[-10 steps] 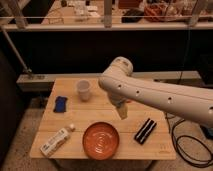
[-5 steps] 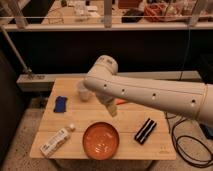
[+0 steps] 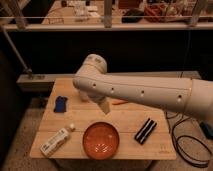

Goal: Wipe the white sponge on the table

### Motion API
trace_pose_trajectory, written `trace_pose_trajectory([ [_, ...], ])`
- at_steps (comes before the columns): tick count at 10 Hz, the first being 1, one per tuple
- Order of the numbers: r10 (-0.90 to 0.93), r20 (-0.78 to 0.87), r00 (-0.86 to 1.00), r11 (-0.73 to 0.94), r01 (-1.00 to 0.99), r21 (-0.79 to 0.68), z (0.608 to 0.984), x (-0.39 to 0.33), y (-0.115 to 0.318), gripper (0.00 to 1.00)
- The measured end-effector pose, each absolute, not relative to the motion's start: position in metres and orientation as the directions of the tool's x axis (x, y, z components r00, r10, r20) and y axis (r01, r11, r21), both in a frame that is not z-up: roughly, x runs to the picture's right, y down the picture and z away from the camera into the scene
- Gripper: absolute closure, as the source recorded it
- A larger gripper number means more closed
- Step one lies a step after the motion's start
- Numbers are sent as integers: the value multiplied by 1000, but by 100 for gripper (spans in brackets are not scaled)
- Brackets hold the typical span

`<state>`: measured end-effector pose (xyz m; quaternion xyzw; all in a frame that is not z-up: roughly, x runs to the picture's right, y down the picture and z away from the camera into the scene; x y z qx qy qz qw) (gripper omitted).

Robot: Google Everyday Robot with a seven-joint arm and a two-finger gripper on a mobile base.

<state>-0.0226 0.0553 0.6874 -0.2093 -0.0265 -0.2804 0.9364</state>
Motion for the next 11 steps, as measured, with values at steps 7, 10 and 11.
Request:
trace_pose_trajectory([
  [7,-595,193,780,712,623,-323,698,-55,46,20],
  [10,-623,206,754,691,655,-307,701,-66,44,20],
  [11,-632,210,746,684,665,-300,702,-70,43,20],
])
